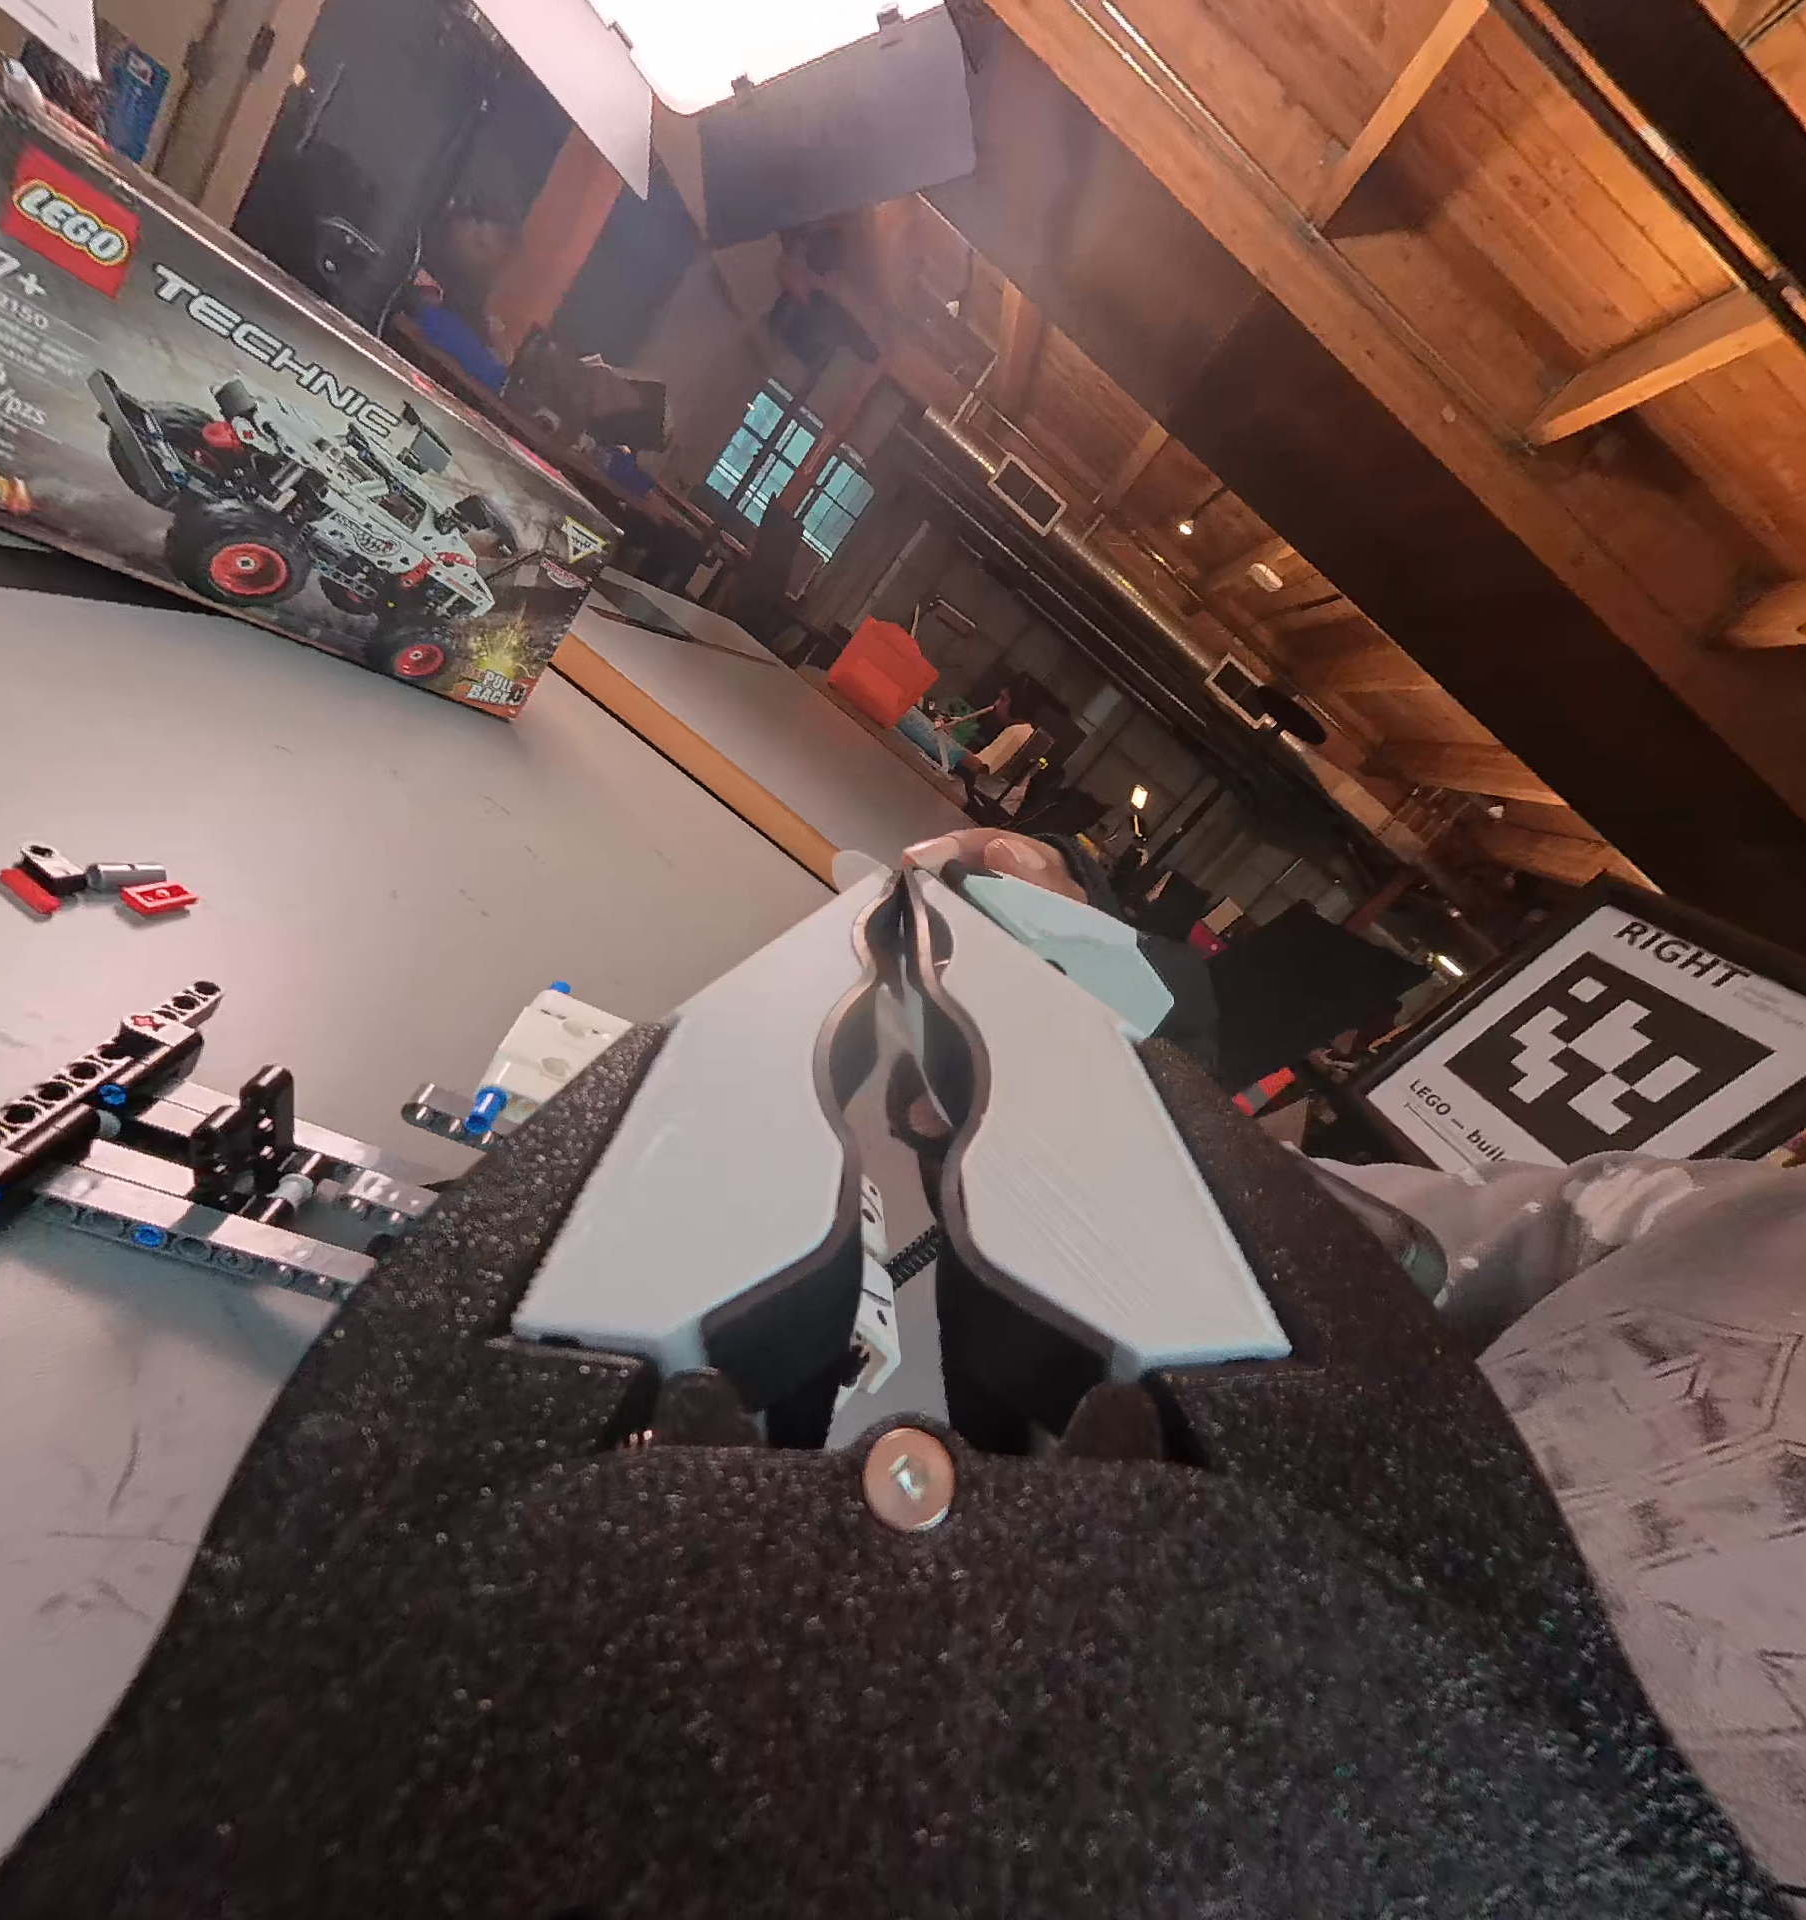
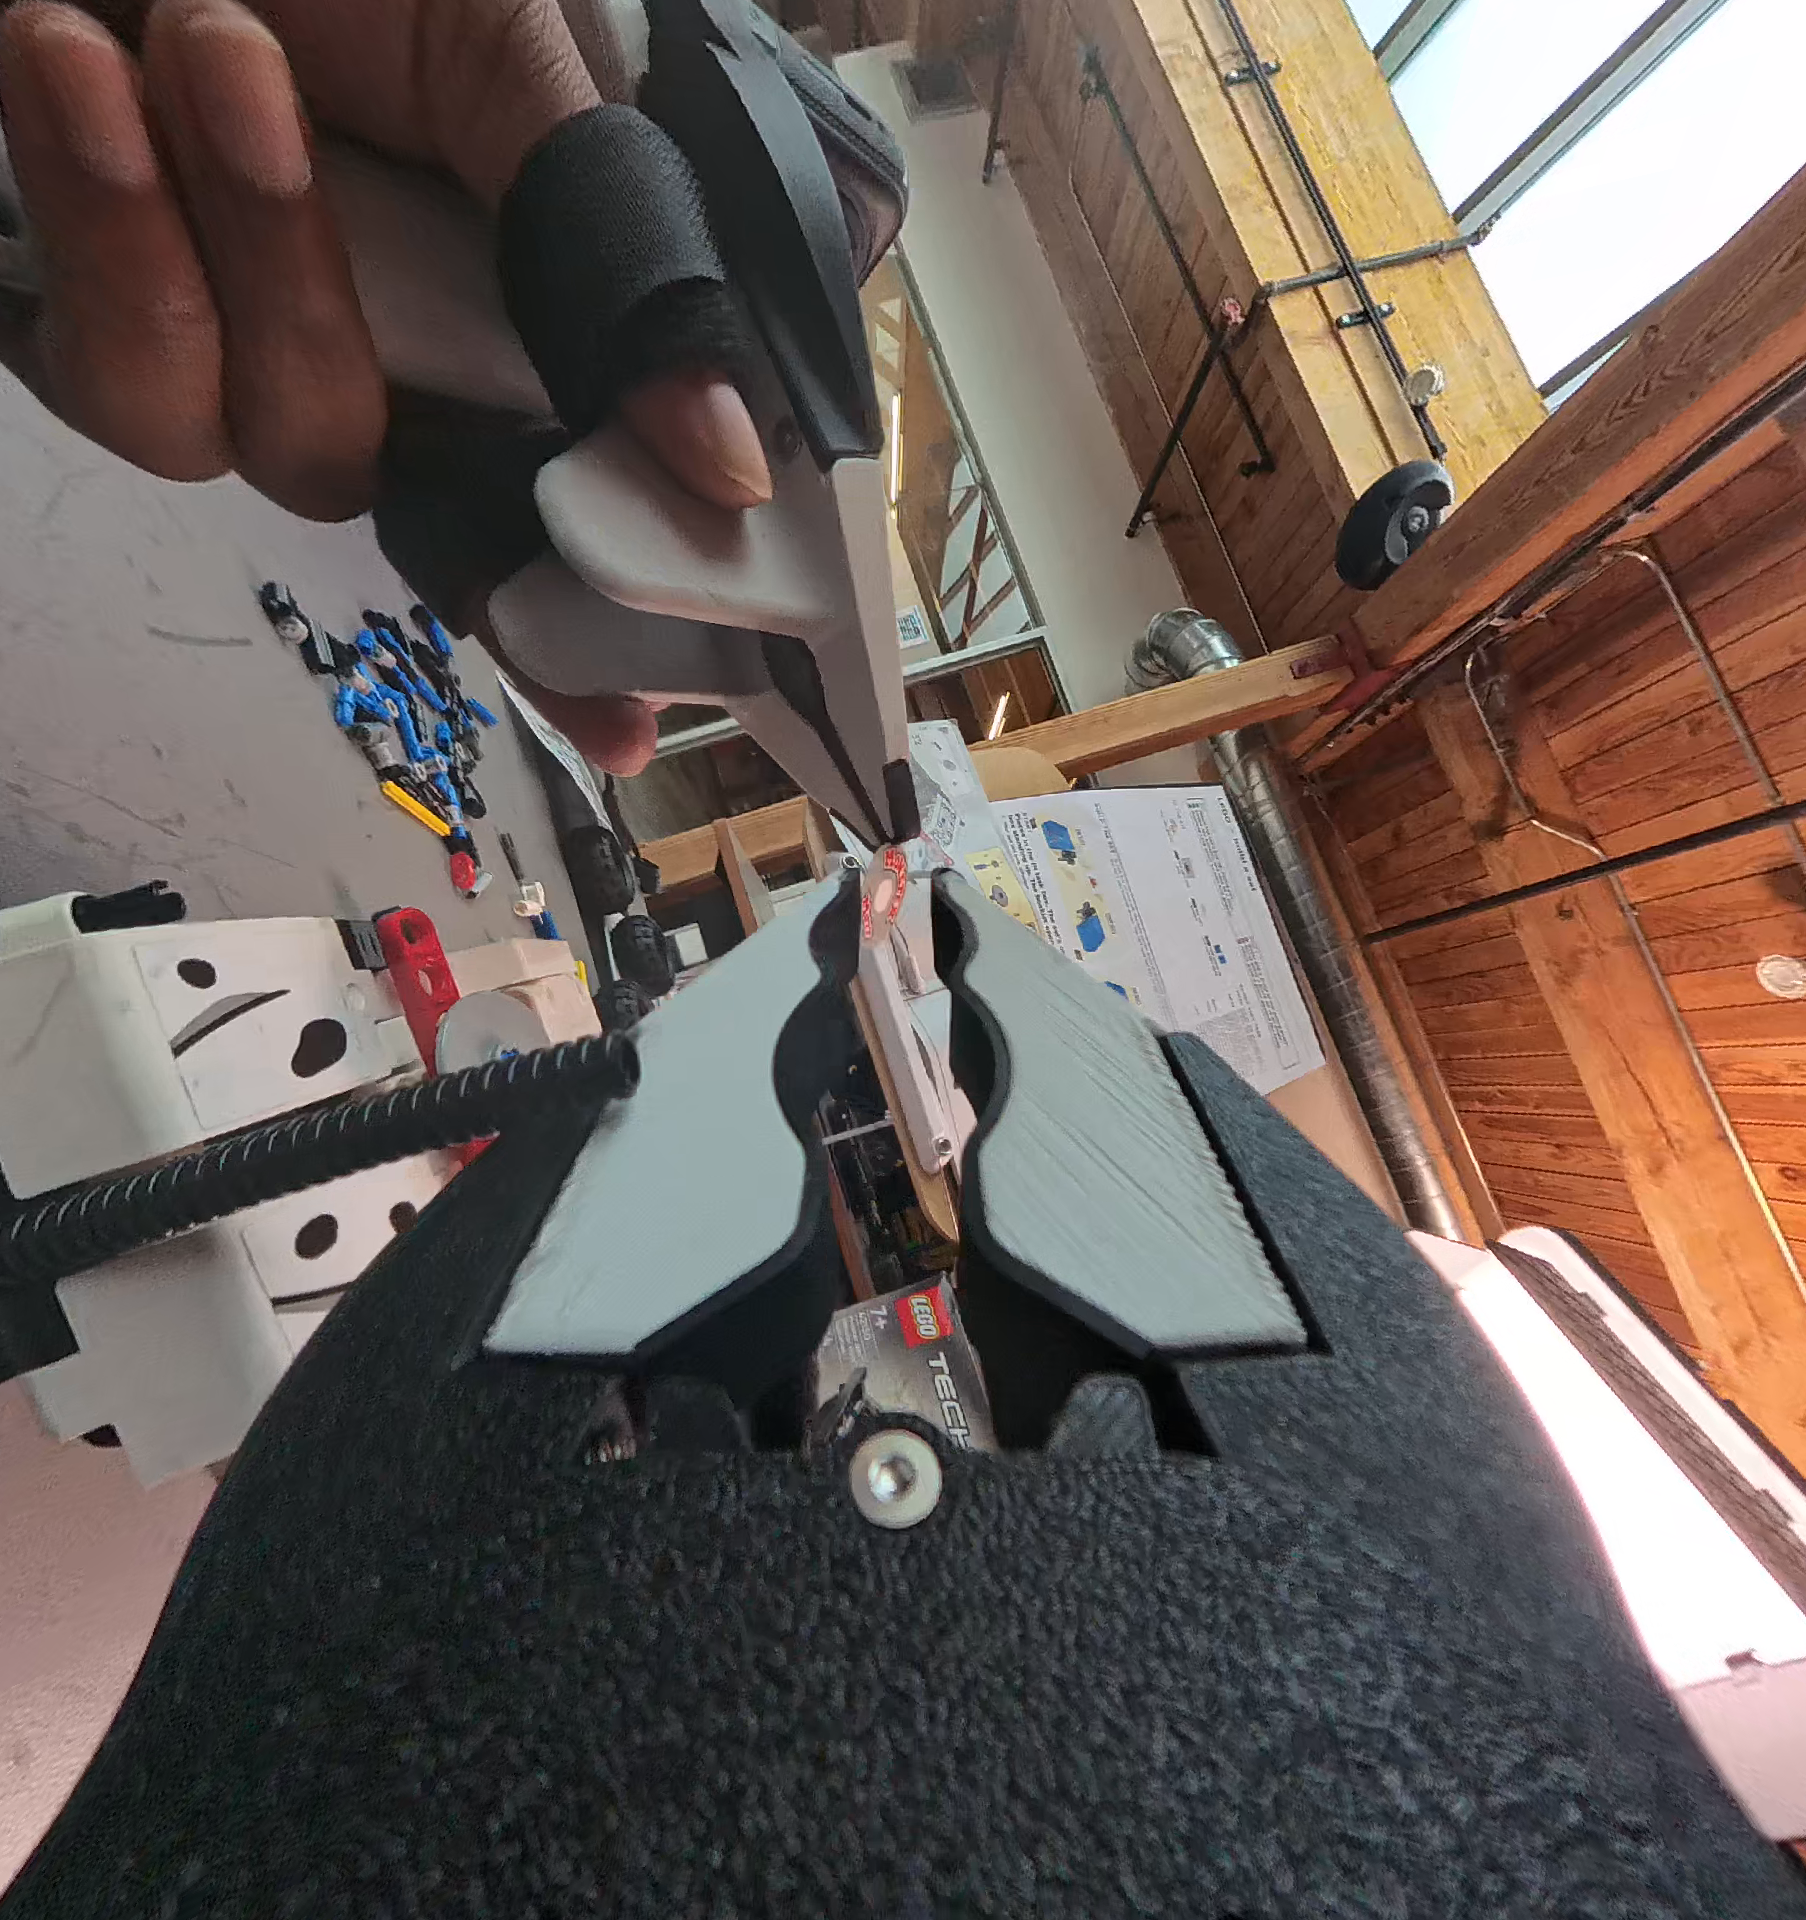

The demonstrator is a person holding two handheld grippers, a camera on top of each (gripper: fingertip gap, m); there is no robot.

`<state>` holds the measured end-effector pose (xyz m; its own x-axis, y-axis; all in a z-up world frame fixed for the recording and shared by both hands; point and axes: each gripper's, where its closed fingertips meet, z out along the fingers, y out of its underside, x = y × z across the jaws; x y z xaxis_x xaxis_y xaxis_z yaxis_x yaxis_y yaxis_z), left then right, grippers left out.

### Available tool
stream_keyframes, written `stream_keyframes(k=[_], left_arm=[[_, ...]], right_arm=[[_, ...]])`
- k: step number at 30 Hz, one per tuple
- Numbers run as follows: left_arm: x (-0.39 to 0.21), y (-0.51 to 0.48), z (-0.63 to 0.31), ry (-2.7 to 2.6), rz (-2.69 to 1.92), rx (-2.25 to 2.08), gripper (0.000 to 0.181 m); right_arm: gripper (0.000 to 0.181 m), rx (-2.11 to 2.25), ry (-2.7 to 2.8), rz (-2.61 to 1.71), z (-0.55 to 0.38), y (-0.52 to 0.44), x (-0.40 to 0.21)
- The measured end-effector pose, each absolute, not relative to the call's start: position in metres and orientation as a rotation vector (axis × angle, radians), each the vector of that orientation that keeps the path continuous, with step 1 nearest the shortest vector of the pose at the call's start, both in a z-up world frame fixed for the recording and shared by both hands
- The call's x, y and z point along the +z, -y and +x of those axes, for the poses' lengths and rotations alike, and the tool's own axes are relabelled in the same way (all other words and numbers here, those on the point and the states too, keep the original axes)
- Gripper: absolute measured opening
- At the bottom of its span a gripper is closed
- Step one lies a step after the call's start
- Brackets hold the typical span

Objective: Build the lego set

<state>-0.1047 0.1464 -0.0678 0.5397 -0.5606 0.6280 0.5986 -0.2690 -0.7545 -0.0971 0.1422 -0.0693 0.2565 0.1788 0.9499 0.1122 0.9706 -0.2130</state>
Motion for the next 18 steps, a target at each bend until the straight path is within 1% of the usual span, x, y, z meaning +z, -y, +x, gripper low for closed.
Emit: stream_keyframes(k=[3,5,8,10,12,14,16,18], left_arm=[[-0.063,-0.144,-0.108,-0.009,-1.470,-1.056,0.000],[-0.063,-0.144,-0.110,-0.014,-1.475,-1.040,0.000],[-0.065,-0.145,-0.112,0.010,-1.486,-1.072,0.000],[-0.066,-0.146,-0.114,0.038,-1.483,-1.098,0.000],[-0.068,-0.147,-0.112,0.059,-1.489,-1.146,0.013],[-0.071,-0.147,-0.107,0.075,-1.498,-1.198,0.019],[-0.073,-0.148,-0.103,0.096,-1.497,-1.237,0.019],[-0.076,-0.149,-0.100,0.107,-1.502,-1.263,0.012]], right_arm=[[0.017,0.124,1.327,-0.285,-0.095,-0.140,-0.069],[0.017,0.163,1.323,-0.314,-0.093,-0.143,-0.066],[0.015,0.126,1.313,-0.297,-0.091,-0.147,-0.064],[0.010,0.087,1.307,-0.279,-0.091,-0.148,-0.065],[0.008,0.054,1.303,-0.267,-0.092,-0.149,-0.066],[0.008,0.037,1.304,-0.257,-0.092,-0.150,-0.066],[0.008,0.017,1.305,-0.241,-0.093,-0.149,-0.067],[0.008,0.002,1.306,-0.226,-0.094,-0.147,-0.067]])
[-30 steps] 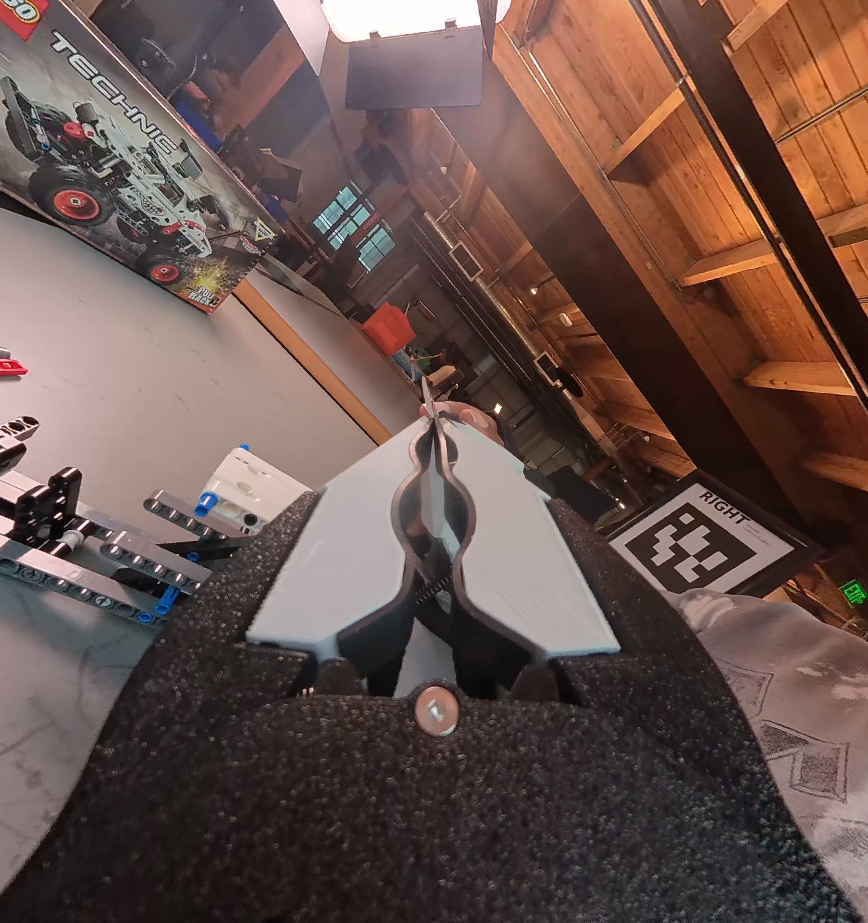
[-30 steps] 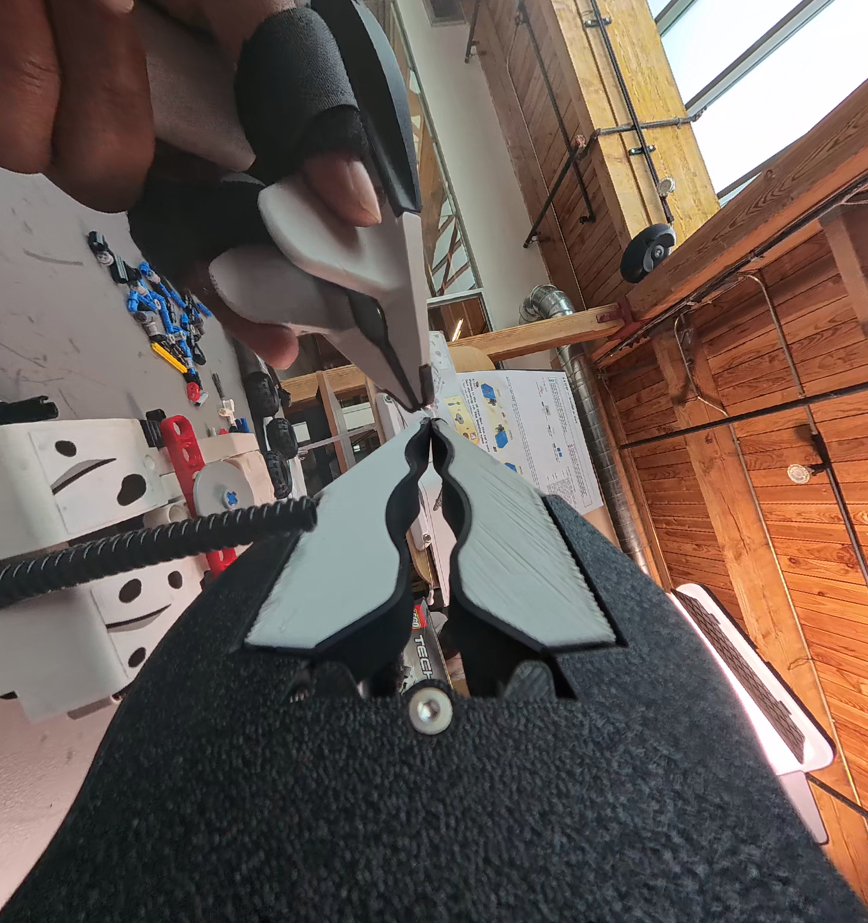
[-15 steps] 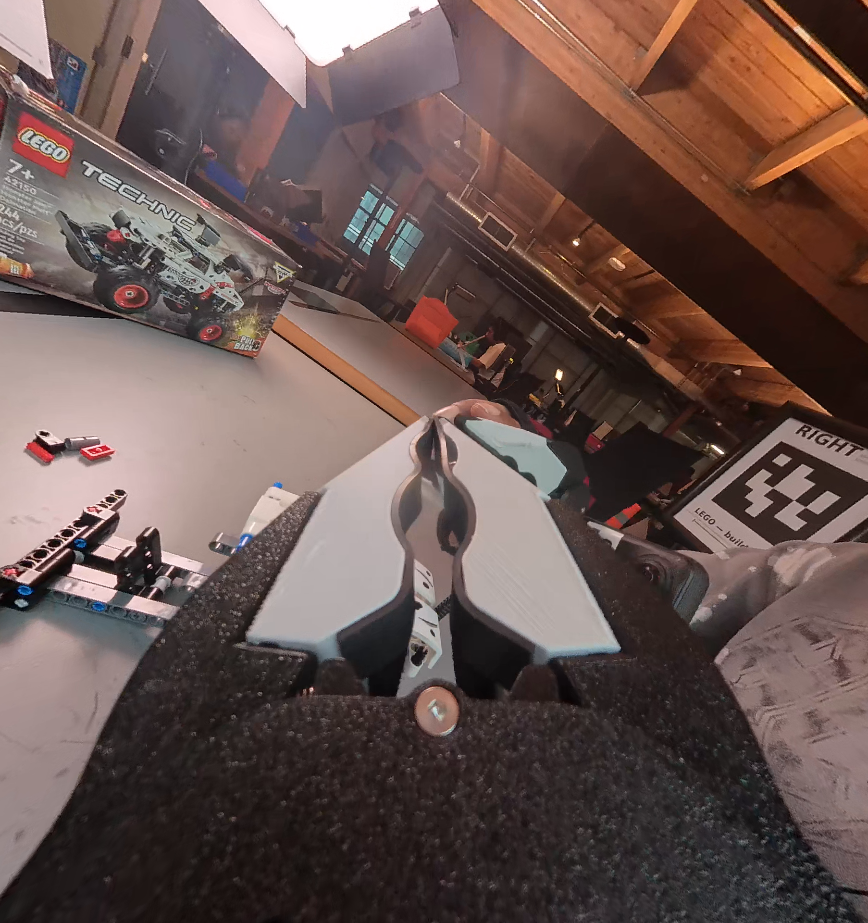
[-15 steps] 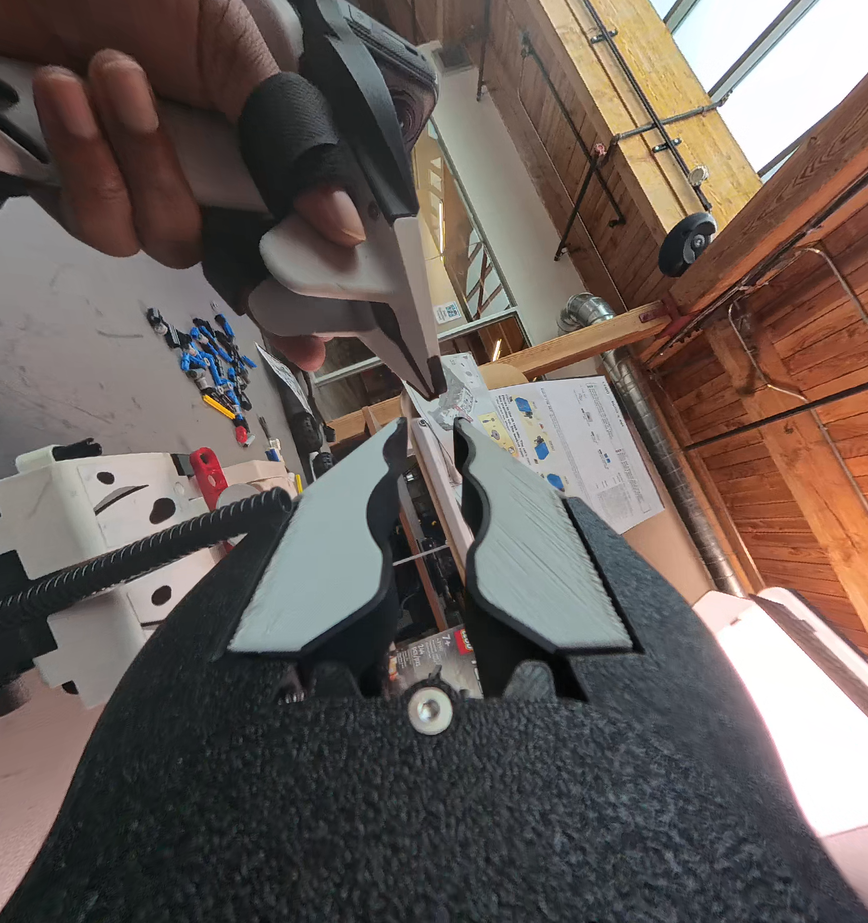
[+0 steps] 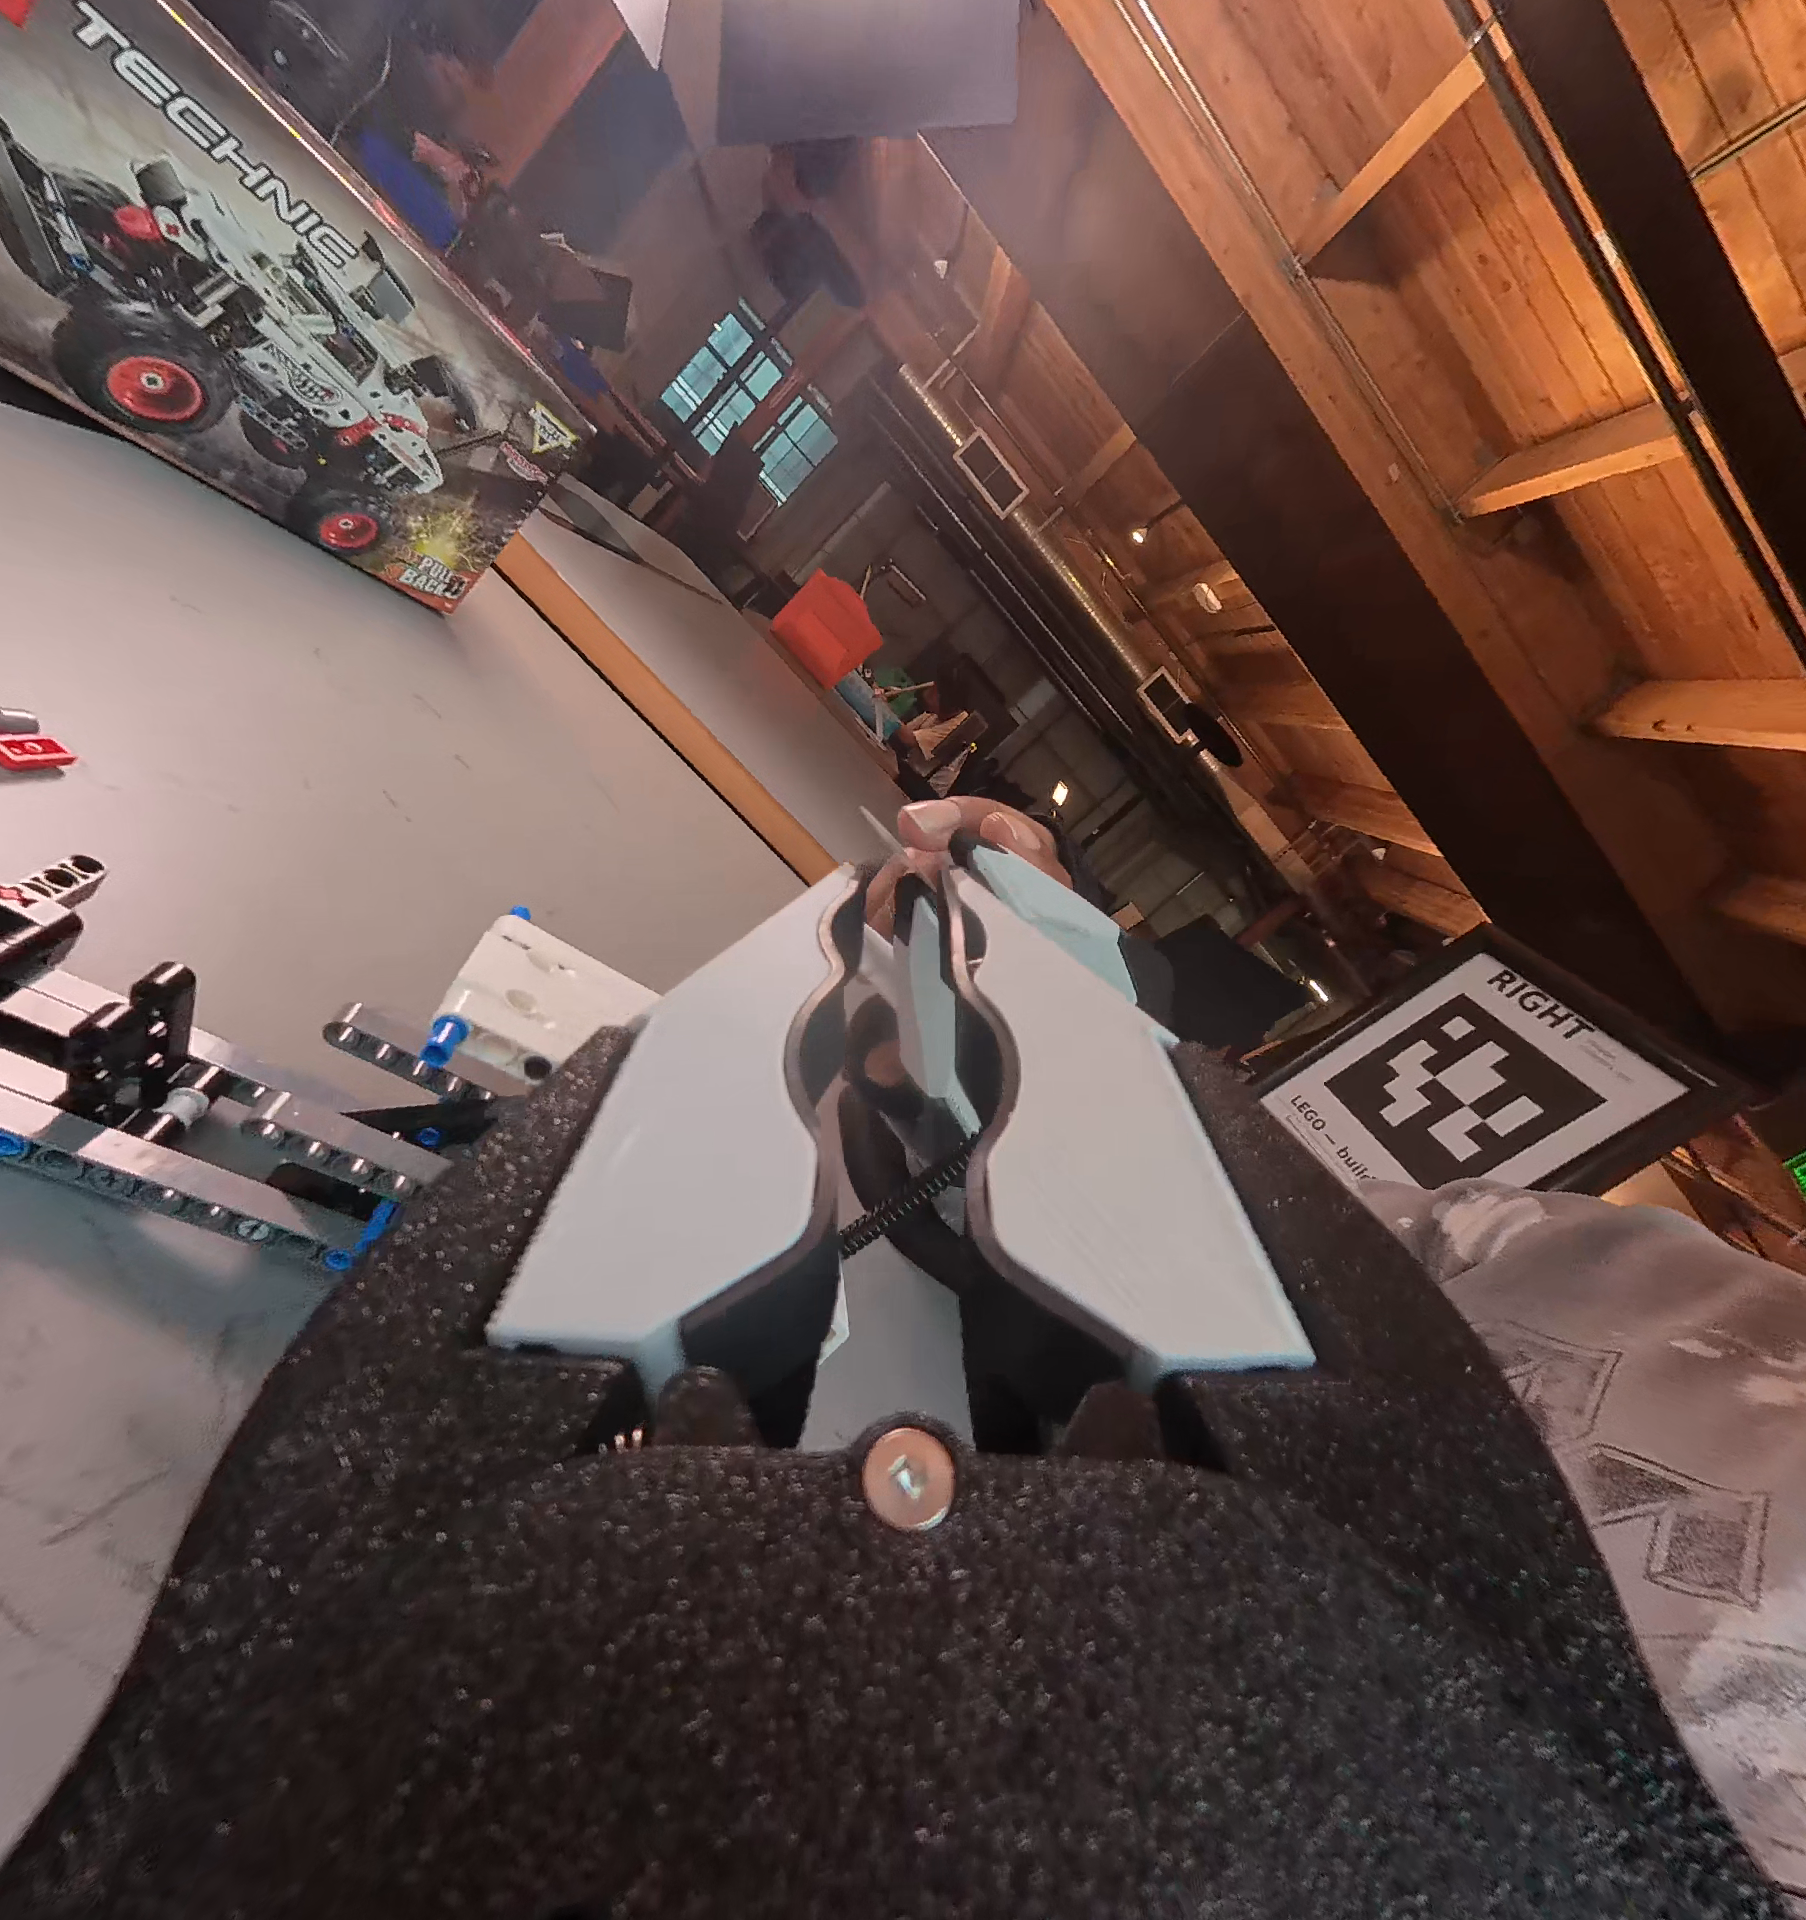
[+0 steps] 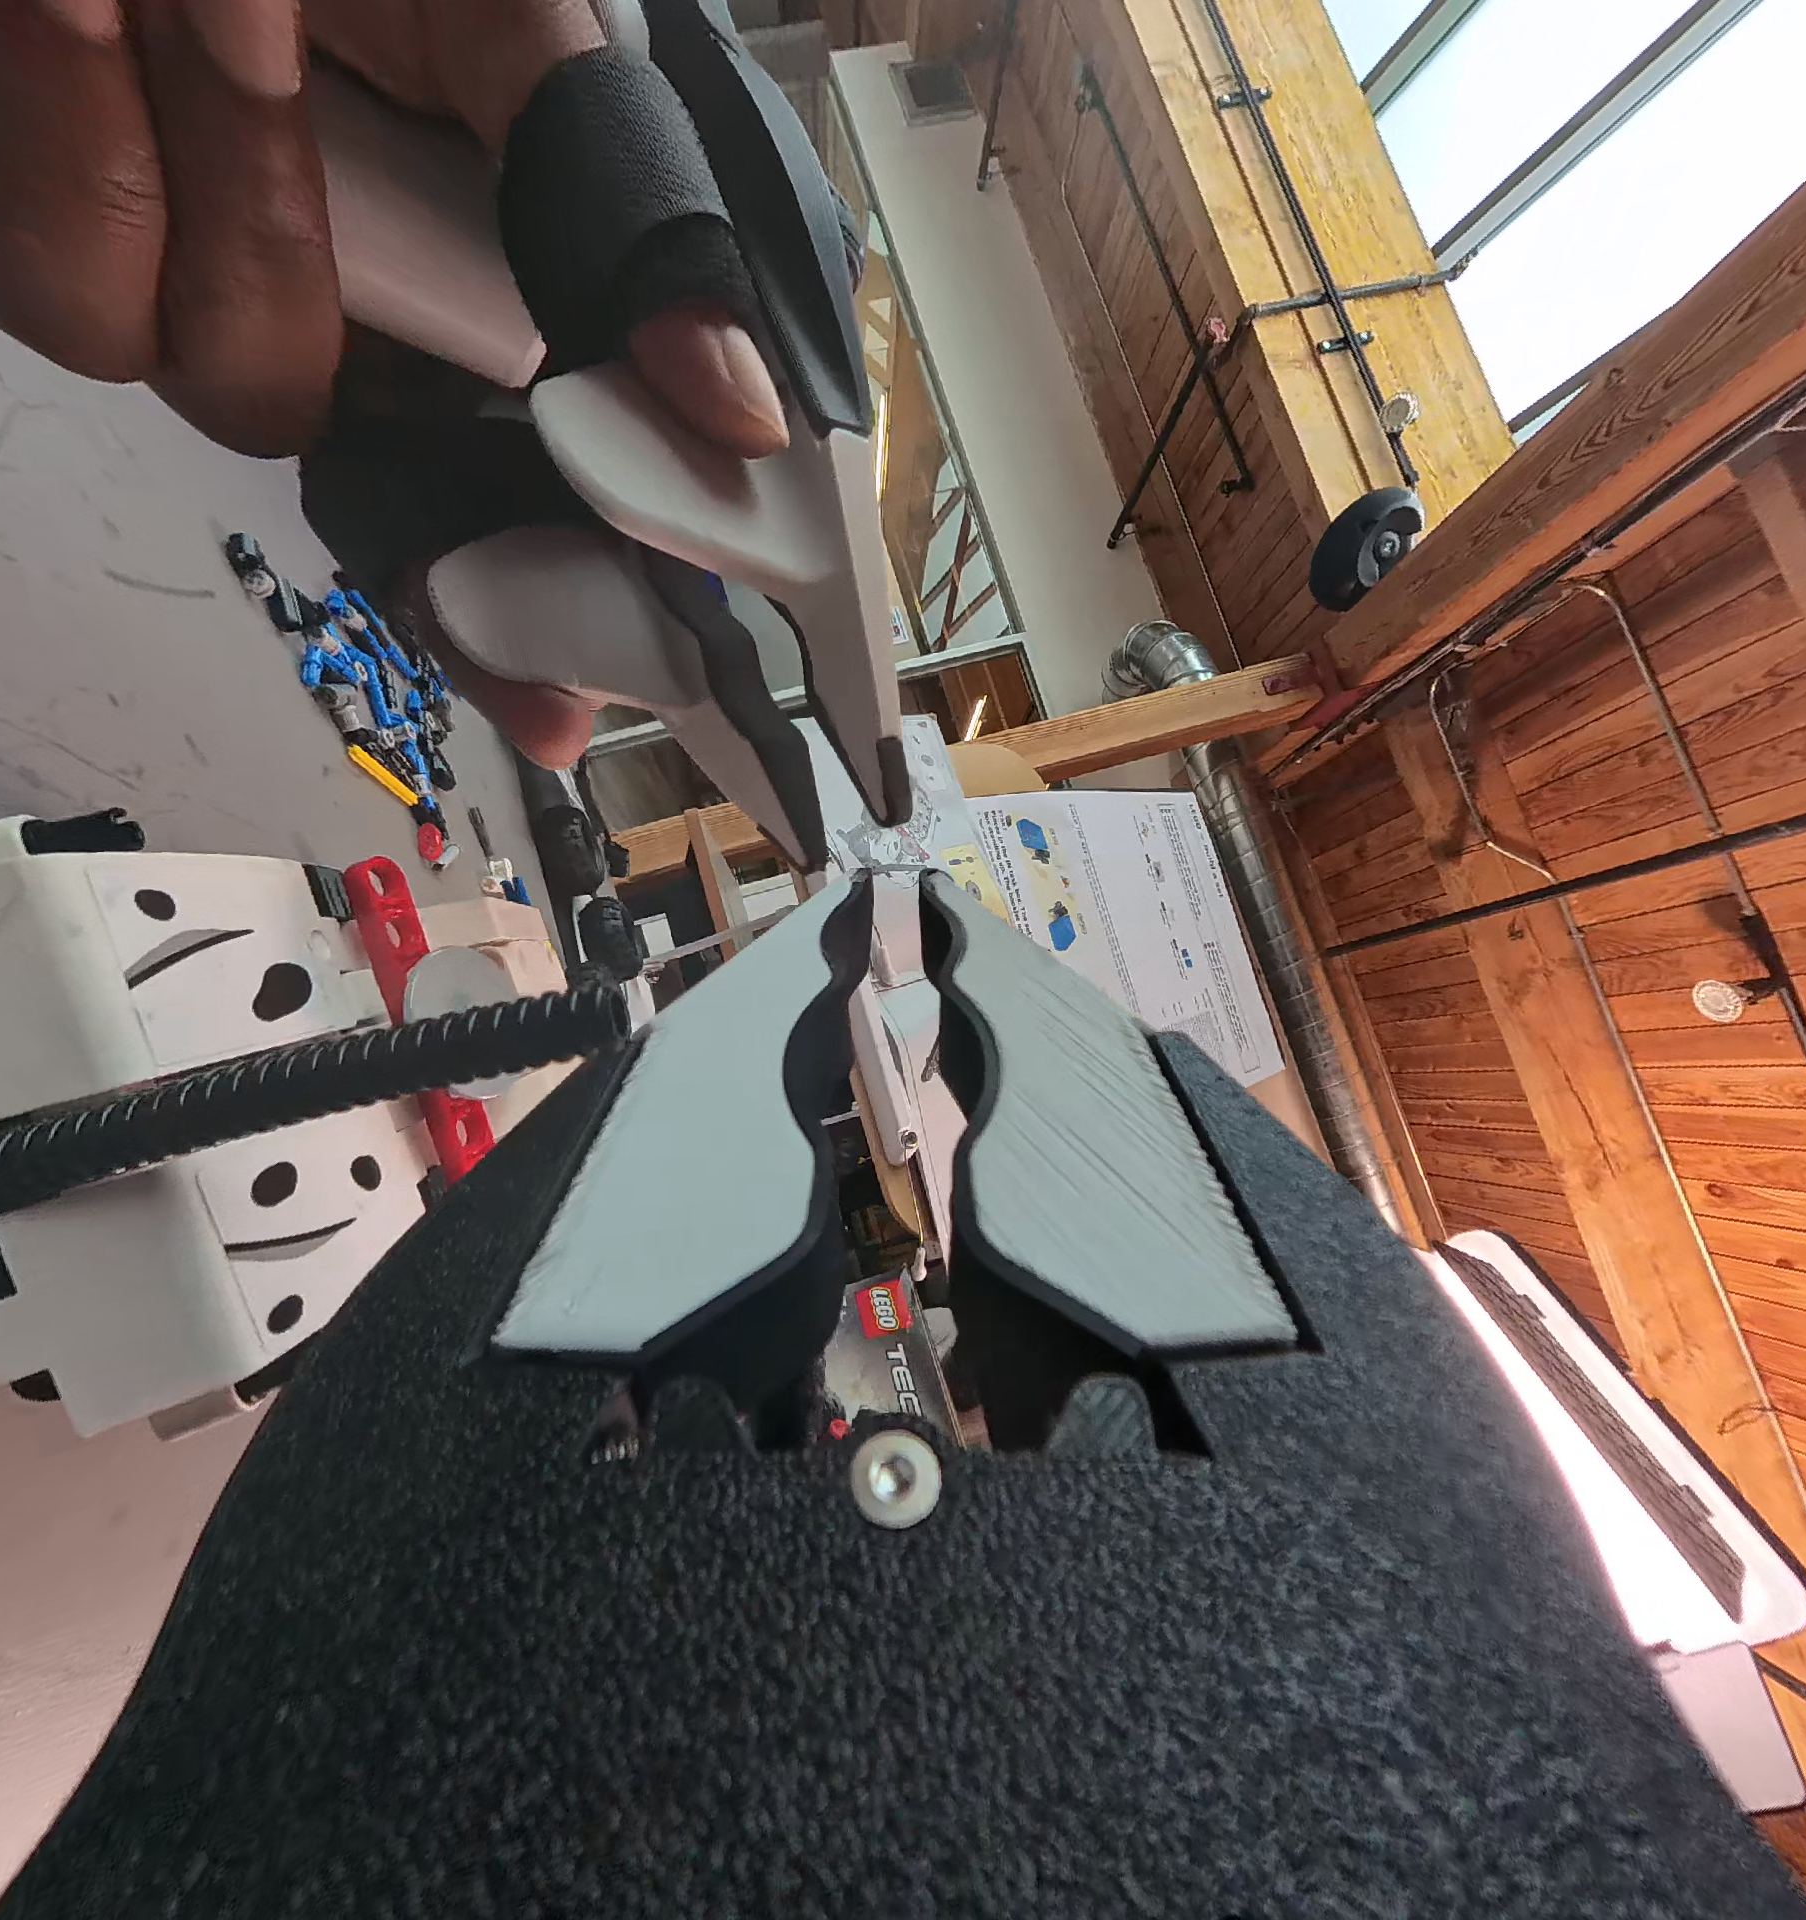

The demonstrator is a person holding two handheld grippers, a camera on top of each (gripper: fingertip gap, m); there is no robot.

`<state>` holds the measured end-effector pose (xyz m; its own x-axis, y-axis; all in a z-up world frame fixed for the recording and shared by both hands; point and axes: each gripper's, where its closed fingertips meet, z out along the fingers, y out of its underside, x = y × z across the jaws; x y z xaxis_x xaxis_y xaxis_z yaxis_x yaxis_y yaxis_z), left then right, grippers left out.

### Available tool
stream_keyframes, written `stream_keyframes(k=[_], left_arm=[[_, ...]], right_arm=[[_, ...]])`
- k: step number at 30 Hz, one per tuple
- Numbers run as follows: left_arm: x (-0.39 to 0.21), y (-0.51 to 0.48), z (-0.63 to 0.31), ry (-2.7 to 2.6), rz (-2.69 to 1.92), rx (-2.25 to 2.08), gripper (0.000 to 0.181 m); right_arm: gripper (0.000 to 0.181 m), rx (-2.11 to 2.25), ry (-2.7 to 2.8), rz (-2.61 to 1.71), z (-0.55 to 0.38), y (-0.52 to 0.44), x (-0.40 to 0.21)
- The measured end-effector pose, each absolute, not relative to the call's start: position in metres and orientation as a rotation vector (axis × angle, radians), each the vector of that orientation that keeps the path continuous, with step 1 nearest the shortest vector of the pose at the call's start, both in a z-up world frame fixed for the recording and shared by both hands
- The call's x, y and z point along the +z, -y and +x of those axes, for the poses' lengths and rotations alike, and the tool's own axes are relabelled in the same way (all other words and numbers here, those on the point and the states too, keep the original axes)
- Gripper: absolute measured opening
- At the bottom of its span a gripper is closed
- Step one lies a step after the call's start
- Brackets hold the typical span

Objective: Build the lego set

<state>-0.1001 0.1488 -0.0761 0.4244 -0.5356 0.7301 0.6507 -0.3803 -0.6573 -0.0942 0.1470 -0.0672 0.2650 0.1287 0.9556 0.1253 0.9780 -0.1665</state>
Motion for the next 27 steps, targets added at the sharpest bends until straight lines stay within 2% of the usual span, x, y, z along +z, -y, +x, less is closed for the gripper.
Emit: stream_keyframes(k=[2,8,12,15,19,21,23,27], left_arm=[[-0.078,-0.149,-0.099,0.104,-1.506,-1.263,0.000],[-0.077,-0.149,-0.102,0.073,-1.512,-1.187,0.000],[-0.070,-0.146,-0.109,0.013,-1.505,-1.087,0.000],[-0.065,-0.143,-0.107,-0.094,-1.515,-0.986,0.000],[-0.062,-0.137,-0.098,-0.229,-1.529,-0.877,0.000],[-0.062,-0.136,-0.093,-0.279,-1.533,-0.836,0.000],[-0.063,-0.135,-0.088,-0.311,-1.542,-0.821,0.000],[-0.067,-0.134,-0.082,-0.324,-1.560,-0.840,0.000]], right_arm=[[0.008,-0.007,1.309,-0.219,-0.095,-0.146,-0.068],[0.010,0.001,1.315,-0.218,-0.096,-0.145,-0.069],[0.019,0.089,1.336,-0.280,-0.095,-0.147,-0.070],[0.027,0.368,1.381,-0.468,-0.096,-0.148,-0.072],[0.034,1.030,1.463,-0.861,-0.095,-0.141,-0.074],[0.032,1.270,1.442,-0.963,-0.090,-0.139,-0.068],[0.017,1.390,1.421,-0.984,-0.085,-0.139,-0.062],[0.010,1.483,1.456,-1.005,-0.081,-0.134,-0.064]])
